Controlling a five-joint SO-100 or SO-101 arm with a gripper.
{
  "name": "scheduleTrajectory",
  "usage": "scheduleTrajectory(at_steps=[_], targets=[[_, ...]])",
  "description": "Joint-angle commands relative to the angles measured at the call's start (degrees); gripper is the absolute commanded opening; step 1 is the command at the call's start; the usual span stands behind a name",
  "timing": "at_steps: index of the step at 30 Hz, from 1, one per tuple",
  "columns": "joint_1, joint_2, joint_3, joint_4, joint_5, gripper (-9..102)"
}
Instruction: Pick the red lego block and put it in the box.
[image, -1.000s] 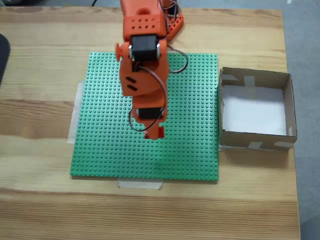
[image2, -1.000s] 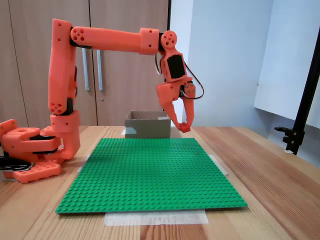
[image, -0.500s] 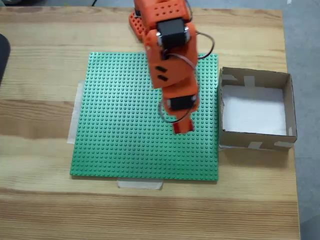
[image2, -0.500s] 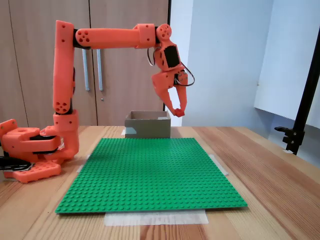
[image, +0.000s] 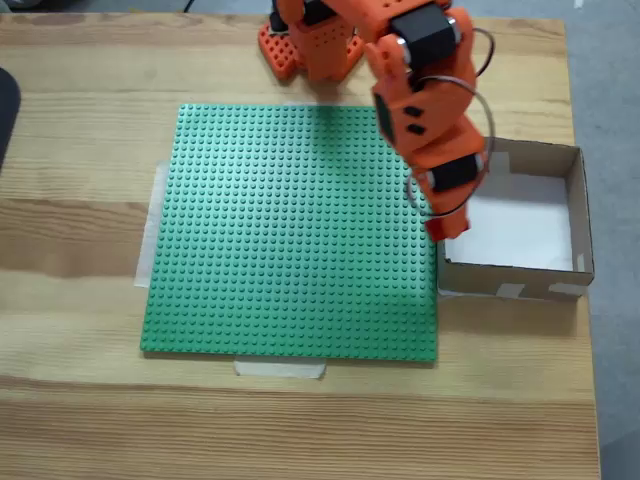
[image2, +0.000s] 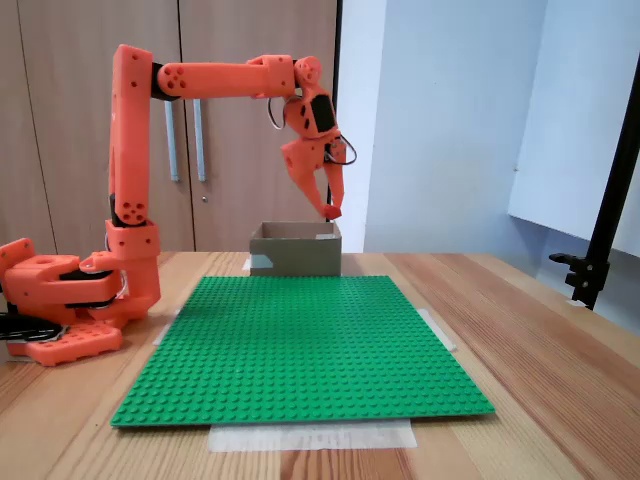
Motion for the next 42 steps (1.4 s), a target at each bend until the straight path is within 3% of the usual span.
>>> scheduleTrajectory(at_steps=[1, 10, 25, 42], targets=[[-2.81, 3.08, -3.60, -0.79, 0.62, 1], [-8.70, 2.29, -3.52, -1.76, 1.49, 0], [-9.84, 0.79, -1.05, -3.96, 0.70, 1], [-11.87, -7.47, -9.40, 0.97, -0.62, 0]])
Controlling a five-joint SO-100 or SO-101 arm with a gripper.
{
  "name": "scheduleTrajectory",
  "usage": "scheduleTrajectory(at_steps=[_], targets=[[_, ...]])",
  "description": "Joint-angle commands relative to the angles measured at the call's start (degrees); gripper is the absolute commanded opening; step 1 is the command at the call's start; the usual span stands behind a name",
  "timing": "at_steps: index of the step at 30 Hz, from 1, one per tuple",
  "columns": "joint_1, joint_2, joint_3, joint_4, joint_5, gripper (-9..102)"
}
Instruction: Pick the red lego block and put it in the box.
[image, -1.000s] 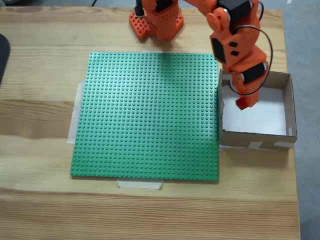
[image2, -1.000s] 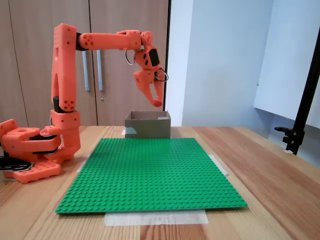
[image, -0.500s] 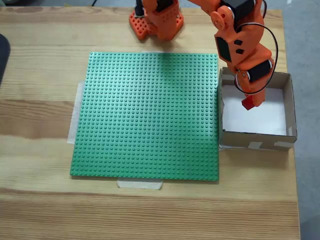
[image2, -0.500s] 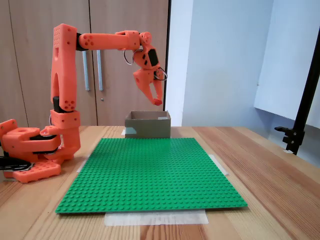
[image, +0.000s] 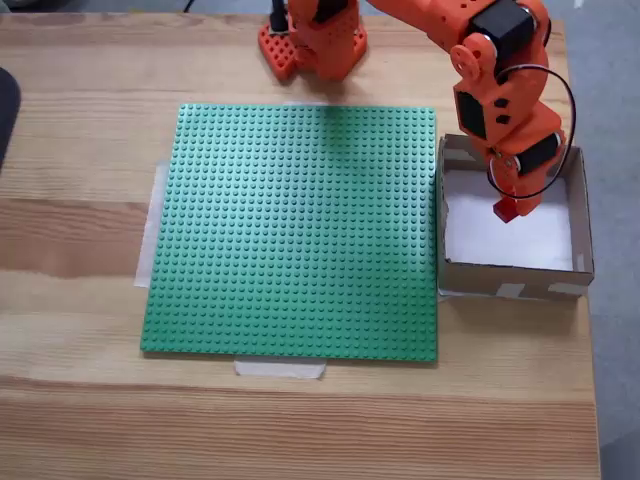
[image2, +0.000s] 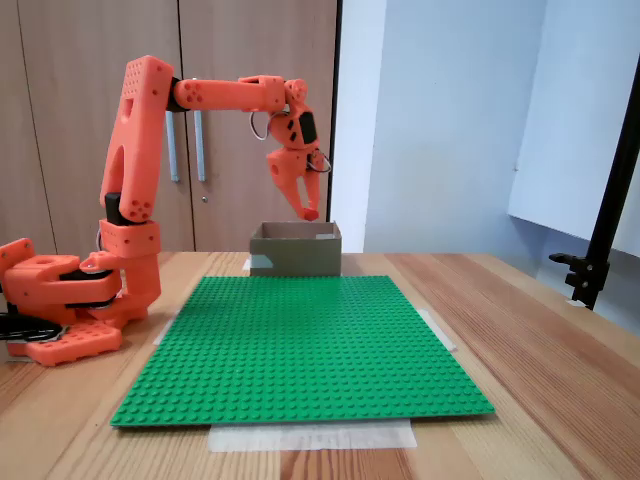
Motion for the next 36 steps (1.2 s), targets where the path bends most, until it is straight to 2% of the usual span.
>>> scheduleTrajectory(at_steps=[1, 14, 31, 36], targets=[[-0.26, 0.62, -2.64, 0.88, -0.62, 0], [-0.26, 0.62, -2.46, 2.55, -1.05, 2], [-0.88, 2.02, -1.05, 4.31, 0.18, 18], [-0.88, 5.19, 3.25, 1.93, 0.00, 19]])
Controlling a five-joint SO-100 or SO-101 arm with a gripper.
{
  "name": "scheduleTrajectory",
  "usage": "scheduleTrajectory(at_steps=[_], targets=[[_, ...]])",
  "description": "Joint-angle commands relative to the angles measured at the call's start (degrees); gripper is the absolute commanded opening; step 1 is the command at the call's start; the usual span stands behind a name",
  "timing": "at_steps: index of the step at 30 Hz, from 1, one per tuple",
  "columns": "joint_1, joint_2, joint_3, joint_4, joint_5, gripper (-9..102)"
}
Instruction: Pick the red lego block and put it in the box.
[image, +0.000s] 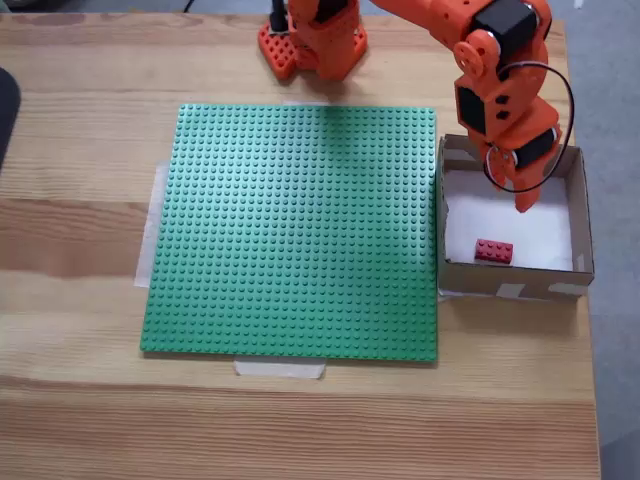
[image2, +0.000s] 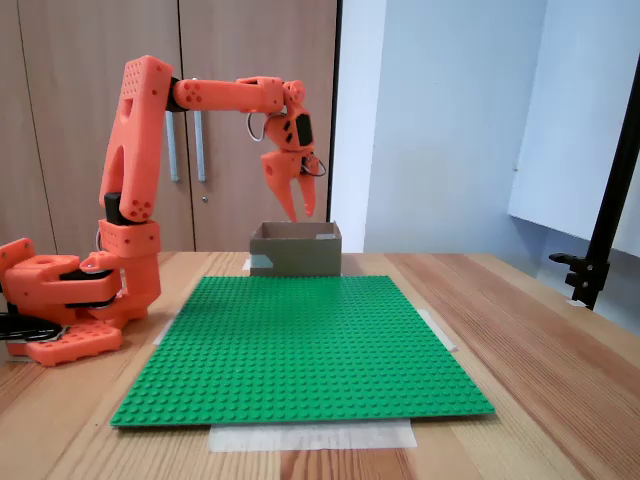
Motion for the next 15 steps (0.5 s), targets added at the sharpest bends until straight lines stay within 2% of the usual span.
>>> scheduleTrajectory(at_steps=[1, 15], targets=[[0.09, 5.89, 1.85, -1.67, 0.00, 19], [2.81, 25.22, 18.98, -10.28, -0.97, 7]])
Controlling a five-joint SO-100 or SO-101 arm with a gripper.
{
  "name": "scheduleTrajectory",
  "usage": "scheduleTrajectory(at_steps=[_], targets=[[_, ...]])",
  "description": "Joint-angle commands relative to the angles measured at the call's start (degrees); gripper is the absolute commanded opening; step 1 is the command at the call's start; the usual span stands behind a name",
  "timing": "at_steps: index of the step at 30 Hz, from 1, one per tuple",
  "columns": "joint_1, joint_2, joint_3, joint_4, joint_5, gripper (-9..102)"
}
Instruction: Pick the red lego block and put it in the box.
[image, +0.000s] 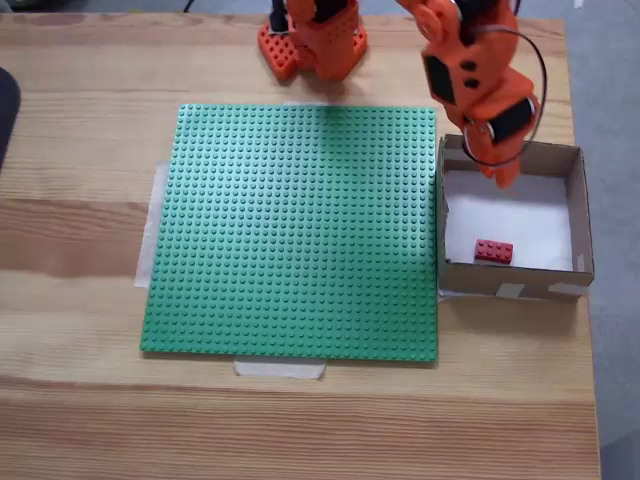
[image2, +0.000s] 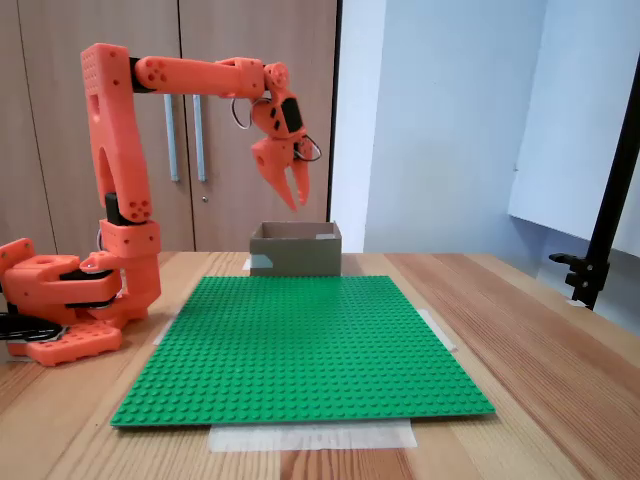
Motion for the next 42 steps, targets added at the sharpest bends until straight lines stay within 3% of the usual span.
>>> scheduleTrajectory(at_steps=[1, 11, 34, 42], targets=[[1.23, 7.38, 2.55, -1.49, -0.26, 7], [8.09, 24.35, 15.64, -1.58, -2.64, -1], [29.53, 52.47, 36.04, -6.33, -6.50, -1], [31.64, 57.57, 41.66, -8.35, -6.33, -1]])
